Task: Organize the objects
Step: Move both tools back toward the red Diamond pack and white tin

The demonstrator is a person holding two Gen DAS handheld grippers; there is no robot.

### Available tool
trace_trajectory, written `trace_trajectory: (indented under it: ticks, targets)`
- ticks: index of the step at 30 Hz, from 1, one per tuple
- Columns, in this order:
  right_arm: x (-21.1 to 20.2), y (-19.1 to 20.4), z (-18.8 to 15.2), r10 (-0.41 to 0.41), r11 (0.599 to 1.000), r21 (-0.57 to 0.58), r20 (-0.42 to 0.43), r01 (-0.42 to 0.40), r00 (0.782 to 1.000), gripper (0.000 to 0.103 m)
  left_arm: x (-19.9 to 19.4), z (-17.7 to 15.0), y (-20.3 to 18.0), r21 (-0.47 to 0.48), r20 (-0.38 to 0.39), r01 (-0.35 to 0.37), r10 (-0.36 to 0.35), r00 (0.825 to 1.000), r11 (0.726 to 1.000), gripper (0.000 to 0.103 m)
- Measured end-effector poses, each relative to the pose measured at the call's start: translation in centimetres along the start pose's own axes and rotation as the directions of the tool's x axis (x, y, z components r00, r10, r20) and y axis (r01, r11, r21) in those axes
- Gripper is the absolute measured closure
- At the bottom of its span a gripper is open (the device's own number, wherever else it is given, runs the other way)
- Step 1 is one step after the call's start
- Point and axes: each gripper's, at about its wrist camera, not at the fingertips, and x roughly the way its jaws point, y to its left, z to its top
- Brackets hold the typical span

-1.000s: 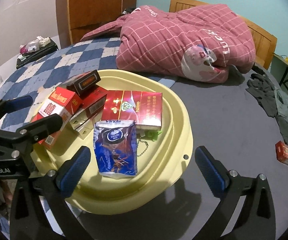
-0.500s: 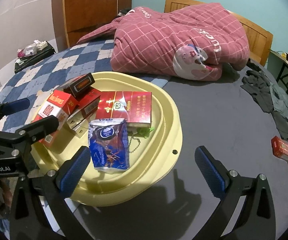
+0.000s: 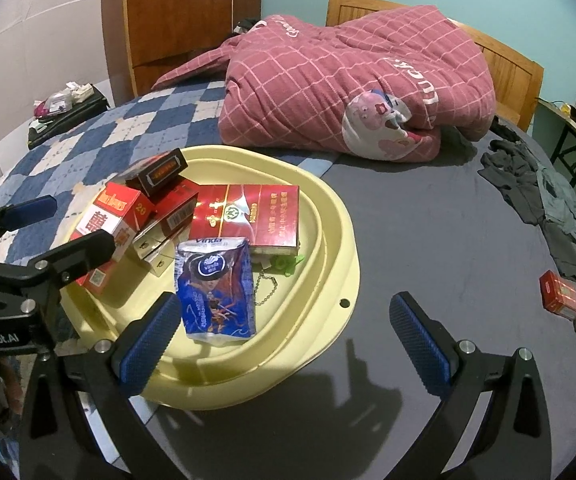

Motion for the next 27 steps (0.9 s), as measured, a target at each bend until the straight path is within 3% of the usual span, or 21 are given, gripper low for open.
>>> trace_trajectory:
  ticks: [18, 27]
  targets:
    - [-1.0, -1.4, -0.2, -0.008, 1.0, 0.025, -0.002, 0.008, 1.0, 0.0, -0.4, 0.5, -0.4, 0.025, 0.007, 0.011, -0.011, 1.0, 1.0, 0.0]
    - [-3.0, -4.9, -1.1, -0.045, 0.997, 0.061, 0.009, 0.044, 0.999, 0.0, -0.7, 0.7, -2.7, 0.033, 0.002, 0.04, -0.04, 0.999, 0.999, 0.0]
